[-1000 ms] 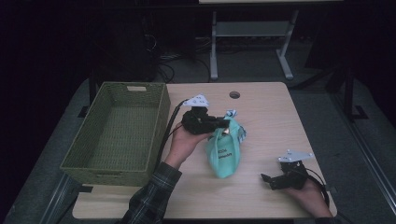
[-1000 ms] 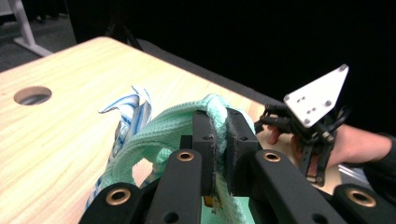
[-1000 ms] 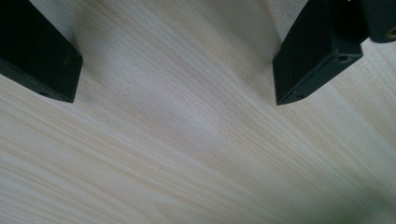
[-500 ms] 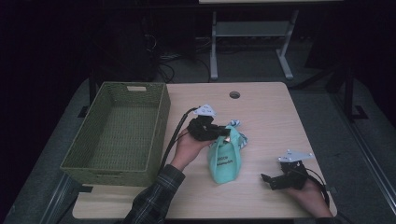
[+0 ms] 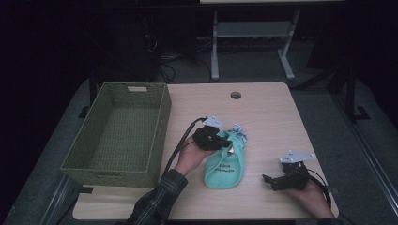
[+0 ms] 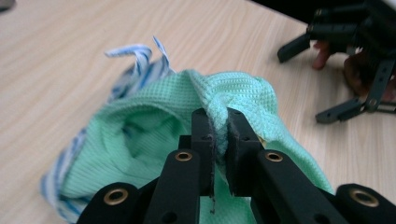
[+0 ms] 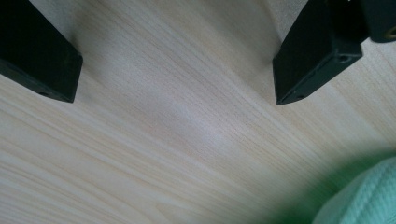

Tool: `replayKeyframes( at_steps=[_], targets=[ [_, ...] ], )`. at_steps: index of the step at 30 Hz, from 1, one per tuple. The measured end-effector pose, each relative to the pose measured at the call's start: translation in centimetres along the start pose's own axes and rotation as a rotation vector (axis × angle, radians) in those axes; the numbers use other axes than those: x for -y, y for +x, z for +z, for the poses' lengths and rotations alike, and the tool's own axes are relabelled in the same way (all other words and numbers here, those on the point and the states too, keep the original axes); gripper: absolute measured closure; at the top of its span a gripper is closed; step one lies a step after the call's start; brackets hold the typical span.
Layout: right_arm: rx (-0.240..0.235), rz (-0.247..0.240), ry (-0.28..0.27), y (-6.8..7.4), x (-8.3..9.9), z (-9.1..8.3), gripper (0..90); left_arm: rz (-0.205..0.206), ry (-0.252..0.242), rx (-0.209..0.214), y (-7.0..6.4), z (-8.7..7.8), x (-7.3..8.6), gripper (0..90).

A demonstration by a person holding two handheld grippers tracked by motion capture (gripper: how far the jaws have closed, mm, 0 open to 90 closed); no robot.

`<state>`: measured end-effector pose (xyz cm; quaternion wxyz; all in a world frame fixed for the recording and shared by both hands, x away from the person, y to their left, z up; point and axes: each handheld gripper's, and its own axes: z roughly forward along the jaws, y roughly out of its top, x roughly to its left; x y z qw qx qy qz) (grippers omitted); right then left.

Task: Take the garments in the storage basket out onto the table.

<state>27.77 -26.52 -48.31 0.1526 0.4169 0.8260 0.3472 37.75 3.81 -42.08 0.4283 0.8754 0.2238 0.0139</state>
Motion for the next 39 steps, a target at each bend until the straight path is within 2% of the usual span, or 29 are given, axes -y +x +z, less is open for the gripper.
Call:
replayKeyframes(
  at_steps=[3, 8, 12, 14, 18, 20, 24, 28, 30, 34, 35, 36, 39],
  targets=[
    [0.0, 0.0, 0.0, 0.0, 0.0, 0.0, 1.0, -0.004, 0.031, 0.007, -0.2, 0.9, 0.5, 82.0],
    [0.0, 0.0, 0.0, 0.0, 0.0, 0.0, 1.0, 0.013, 0.081, 0.008, -0.4, 2.0, 1.0, 80.8],
    [0.0, 0.0, 0.0, 0.0, 0.0, 0.0, 1.1, 0.003, 0.111, 0.012, -0.5, 2.7, 1.4, 78.0],
    [0.0, 0.0, 0.0, 0.0, 0.0, 0.0, 1.1, 0.008, 0.116, 0.005, -0.5, 2.7, 1.4, 73.4],
    [0.0, 0.0, 0.0, 0.0, 0.0, 0.0, 1.0, 0.021, 0.109, -0.005, -0.7, 1.7, 1.0, 58.6],
    [0.0, -0.002, -0.001, 0.0, 0.0, 0.0, 1.0, 0.026, 0.107, -0.003, -0.9, 1.0, 0.9, 55.9],
    [0.0, 0.0, 0.0, 0.0, 0.0, 0.0, 1.1, 0.028, 0.102, -0.009, -1.3, -0.1, 1.0, 55.1],
    [0.0, -0.001, 0.0, 0.0, 0.0, 0.0, 1.0, 0.049, 0.115, -0.038, -1.3, -1.0, 1.8, 58.6],
    [0.0, 0.0, 0.001, 0.0, 0.0, 0.0, 1.1, 0.036, 0.123, -0.047, -1.2, -1.2, 2.5, 61.0],
    [0.0, 0.0, 0.001, 0.0, 0.0, 0.0, 1.0, 0.017, 0.146, -0.045, -1.1, -0.8, 3.5, 63.0],
    [0.0, 0.0, 0.001, 0.0, 0.0, 0.0, 1.0, 0.019, 0.151, -0.046, -1.1, -0.5, 3.7, 63.1],
    [0.0, 0.0, 0.001, 0.0, 0.0, 0.0, 1.0, 0.039, 0.165, -0.053, -1.1, -0.3, 3.7, 63.1],
    [0.0, 0.0, 0.0, 0.0, 0.0, 0.0, 1.0, 0.045, 0.187, -0.061, -1.1, 0.7, 4.0, 63.1]
  ],
)
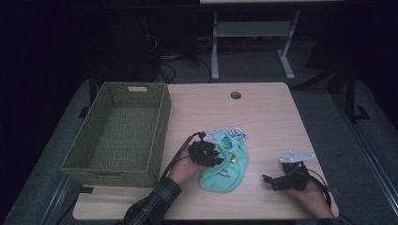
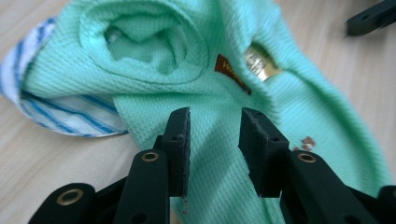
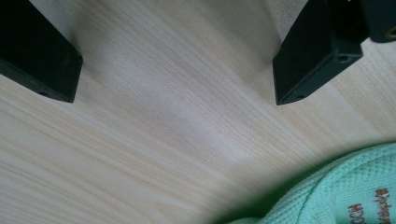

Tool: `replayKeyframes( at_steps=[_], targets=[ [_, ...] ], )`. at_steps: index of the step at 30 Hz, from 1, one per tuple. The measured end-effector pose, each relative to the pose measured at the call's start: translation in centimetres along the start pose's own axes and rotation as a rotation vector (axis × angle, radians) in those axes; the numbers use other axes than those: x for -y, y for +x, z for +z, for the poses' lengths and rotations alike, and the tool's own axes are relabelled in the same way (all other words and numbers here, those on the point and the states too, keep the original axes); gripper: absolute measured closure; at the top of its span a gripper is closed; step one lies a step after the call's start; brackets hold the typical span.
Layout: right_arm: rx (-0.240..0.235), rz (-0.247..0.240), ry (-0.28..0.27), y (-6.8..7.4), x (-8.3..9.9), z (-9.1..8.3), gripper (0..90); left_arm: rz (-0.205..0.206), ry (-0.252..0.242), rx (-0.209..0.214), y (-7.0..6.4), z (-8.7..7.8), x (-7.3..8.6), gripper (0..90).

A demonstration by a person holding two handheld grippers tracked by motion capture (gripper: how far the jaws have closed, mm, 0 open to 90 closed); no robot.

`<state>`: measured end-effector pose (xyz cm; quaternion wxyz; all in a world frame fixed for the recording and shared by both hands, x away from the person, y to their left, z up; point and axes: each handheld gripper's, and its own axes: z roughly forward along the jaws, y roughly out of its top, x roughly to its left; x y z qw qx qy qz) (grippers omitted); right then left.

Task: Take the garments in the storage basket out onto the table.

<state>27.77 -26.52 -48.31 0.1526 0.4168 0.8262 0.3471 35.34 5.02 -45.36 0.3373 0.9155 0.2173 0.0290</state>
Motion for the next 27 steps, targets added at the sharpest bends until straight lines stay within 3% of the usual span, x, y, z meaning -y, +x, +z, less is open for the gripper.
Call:
replayKeyframes(
  at_steps=[3, 5, 9, 18, 27],
  targets=[
    [0.0, 0.0, 0.0, 0.0, 0.0, 0.0, 1.0, 0.007, 0.004, -0.013, -0.2, 0.6, 0.2, 68.8],
    [0.0, -0.001, -0.001, 0.0, 0.0, 0.0, 1.0, 0.017, 0.016, -0.024, -0.2, 0.6, 0.2, 82.3],
    [0.0, 0.0, 0.0, 0.0, 0.0, 0.0, 1.0, 0.004, -0.006, -0.017, -0.3, 0.3, 0.1, 88.6],
    [0.0, 0.0, 0.0, 0.0, 0.0, 0.0, 1.1, -0.013, -0.05, -0.002, -0.3, -1.5, -0.2, 89.4],
    [0.0, 0.0, 0.0, 0.0, 0.0, 0.0, 1.0, -0.013, -0.064, 0.033, -2.5, -2.9, 1.0, 88.9]
  ],
)
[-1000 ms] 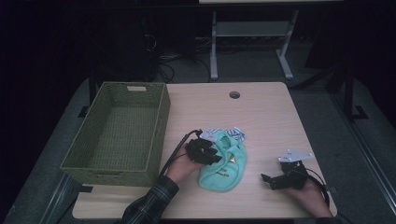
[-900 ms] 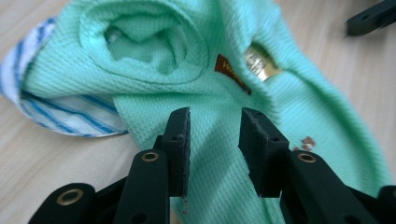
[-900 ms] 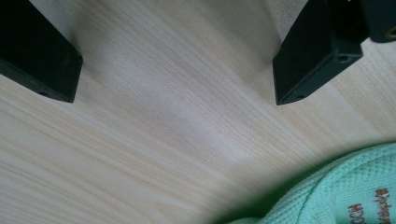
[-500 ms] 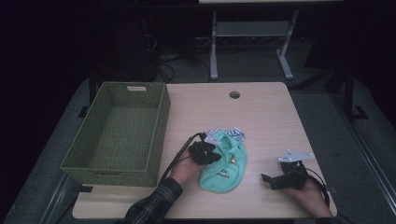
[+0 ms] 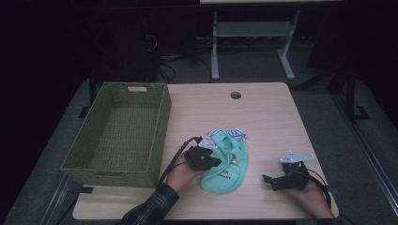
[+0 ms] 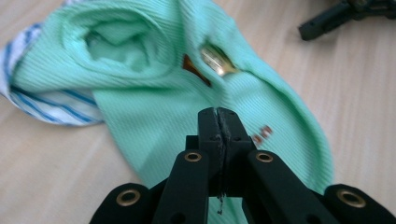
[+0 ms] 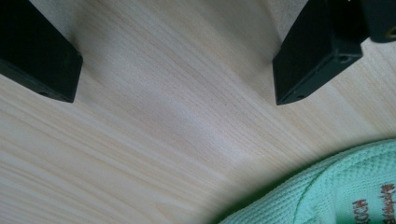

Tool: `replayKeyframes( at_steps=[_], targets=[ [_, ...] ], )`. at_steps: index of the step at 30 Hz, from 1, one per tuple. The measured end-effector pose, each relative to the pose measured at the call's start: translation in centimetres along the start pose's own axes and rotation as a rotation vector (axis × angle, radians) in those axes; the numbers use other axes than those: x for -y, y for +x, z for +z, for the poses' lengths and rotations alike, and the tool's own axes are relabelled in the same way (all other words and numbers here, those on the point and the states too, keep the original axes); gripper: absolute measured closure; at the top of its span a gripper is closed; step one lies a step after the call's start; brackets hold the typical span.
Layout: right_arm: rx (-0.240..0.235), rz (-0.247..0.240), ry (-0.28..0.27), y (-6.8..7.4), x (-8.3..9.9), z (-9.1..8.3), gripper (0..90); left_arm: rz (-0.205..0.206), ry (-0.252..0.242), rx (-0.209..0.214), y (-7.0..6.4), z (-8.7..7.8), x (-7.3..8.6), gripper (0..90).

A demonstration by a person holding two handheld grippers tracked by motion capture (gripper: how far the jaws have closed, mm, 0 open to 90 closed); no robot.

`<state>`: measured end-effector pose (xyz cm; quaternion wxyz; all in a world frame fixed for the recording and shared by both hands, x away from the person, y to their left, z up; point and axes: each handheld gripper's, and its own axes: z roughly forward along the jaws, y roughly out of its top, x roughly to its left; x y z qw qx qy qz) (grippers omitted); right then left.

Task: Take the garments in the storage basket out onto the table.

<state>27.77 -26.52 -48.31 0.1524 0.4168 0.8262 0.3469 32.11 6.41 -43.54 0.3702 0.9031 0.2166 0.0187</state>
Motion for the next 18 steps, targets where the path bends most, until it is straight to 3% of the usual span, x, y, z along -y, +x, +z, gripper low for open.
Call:
replayKeyframes(
  at_steps=[5, 10, 16, 18],
  targets=[
    [0.001, -0.001, -0.001, 0.0, 0.0, 0.0, 1.0, -0.014, 0.012, 0.032, -1.0, -0.4, 1.3, 89.2],
    [0.0, 0.005, 0.0, 0.0, -0.1, 0.1, 1.0, -0.012, 0.041, 0.036, -2.3, -0.5, 2.7, 89.2],
    [0.0, 0.005, -0.002, 0.0, -0.1, 0.1, 1.0, 0.01, 0.107, 0.027, -3.0, -0.1, 3.7, 88.5],
    [-0.001, 0.004, -0.001, 0.0, -0.1, 0.1, 1.0, 0.003, 0.106, 0.03, -3.0, 0.1, 3.9, 88.4]
  ],
)
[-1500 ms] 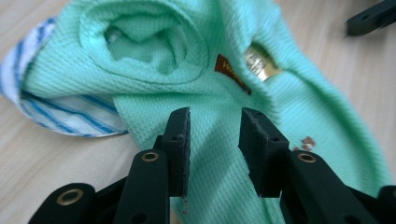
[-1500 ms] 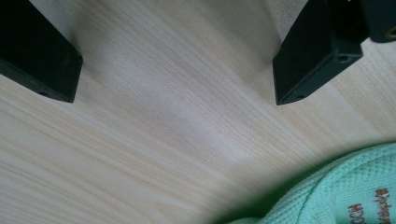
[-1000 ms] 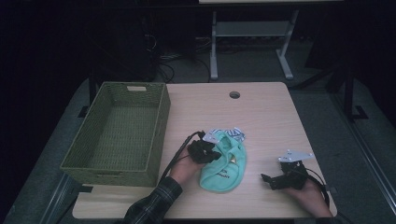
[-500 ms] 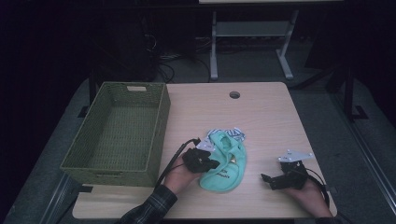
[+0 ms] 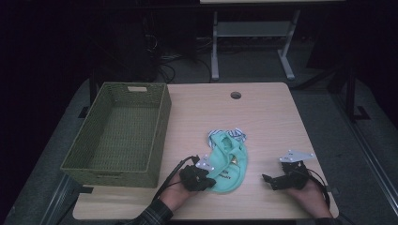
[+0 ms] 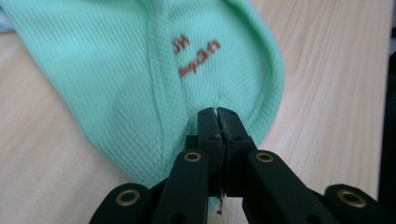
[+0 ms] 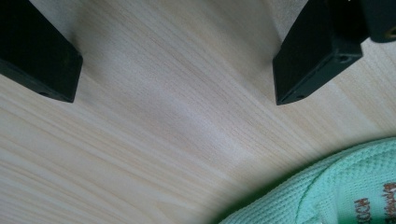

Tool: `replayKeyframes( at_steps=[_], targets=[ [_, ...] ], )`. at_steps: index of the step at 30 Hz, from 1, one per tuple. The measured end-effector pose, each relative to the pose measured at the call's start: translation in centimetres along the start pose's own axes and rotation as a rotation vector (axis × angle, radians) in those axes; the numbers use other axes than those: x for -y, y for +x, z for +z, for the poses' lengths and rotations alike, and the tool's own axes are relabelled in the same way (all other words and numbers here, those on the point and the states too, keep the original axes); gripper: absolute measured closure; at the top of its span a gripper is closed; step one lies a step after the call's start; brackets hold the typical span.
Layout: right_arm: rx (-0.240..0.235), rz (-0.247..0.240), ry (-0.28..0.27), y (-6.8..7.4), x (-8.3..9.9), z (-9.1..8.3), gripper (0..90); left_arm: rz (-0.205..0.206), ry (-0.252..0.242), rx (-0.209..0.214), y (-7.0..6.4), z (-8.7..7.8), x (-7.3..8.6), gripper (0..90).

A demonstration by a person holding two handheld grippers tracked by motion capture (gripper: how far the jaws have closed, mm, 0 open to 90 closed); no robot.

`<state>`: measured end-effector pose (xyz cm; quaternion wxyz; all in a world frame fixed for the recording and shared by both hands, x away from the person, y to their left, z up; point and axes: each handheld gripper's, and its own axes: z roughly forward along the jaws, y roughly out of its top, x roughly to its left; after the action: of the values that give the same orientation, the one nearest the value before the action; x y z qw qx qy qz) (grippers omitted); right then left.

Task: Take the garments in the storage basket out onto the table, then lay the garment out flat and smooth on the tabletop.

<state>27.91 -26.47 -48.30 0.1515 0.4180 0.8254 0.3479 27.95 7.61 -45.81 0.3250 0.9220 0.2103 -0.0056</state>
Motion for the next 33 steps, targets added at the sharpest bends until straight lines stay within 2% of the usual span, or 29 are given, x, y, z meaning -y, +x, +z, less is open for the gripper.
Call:
replayKeyframes(
  at_steps=[3, 5, 8, 11, 14, 17, 18, 21, 28, 30, 33],
  targets=[
    [0.002, 0.003, 0.02, 0.1, -0.3, 0.0, 2.6, -0.015, -0.014, 0.009, 0.1, 0.0, 0.1, 88.5],
    [-0.011, -0.001, 0.023, 0.1, -0.6, -0.1, 9.9, -0.02, -0.02, 0.009, 0.1, 0.0, 0.2, 88.4],
    [-0.049, 0.006, -0.002, 0.1, -1.4, -0.1, 12.9, -0.011, -0.011, 0.008, 0.1, 0.0, 0.2, 88.4],
    [-0.06, 0.011, -0.019, 0.0, -2.2, -0.1, 15.2, -0.014, -0.011, 0.009, 0.1, 0.0, 0.1, 88.5],
    [-0.072, 0.006, -0.031, -0.1, -3.1, 0.1, 25.6, -0.017, -0.008, 0.005, 0.1, 0.0, 0.1, 88.5],
    [-0.089, 0.0, -0.051, -0.3, -4.2, 0.2, 38.0, -0.002, 0.006, -0.001, 0.0, 0.0, 0.0, 88.5],
    [-0.091, -0.015, -0.064, -0.5, -4.7, 0.3, 42.1, -0.003, 0.007, -0.004, 0.0, 0.0, 0.0, 88.5],
    [-0.111, -0.019, -0.083, -0.8, -5.7, 0.5, 51.7, -0.011, 0.004, 0.0, 0.0, 0.0, -0.1, 88.6],
    [-0.15, -0.01, -0.072, -1.7, -7.9, 2.4, 68.1, -0.012, 0.002, 0.006, 0.2, 0.0, 0.0, 88.9],
    [-0.146, -0.017, -0.069, -1.9, -8.5, 2.9, 70.5, -0.008, 0.007, 0.008, 0.2, 0.0, 0.0, 89.1],
    [-0.15, -0.009, -0.068, -2.2, -9.3, 3.8, 73.5, -0.024, -0.004, 0.011, 0.2, 0.0, 0.0, 89.3]
  ],
)
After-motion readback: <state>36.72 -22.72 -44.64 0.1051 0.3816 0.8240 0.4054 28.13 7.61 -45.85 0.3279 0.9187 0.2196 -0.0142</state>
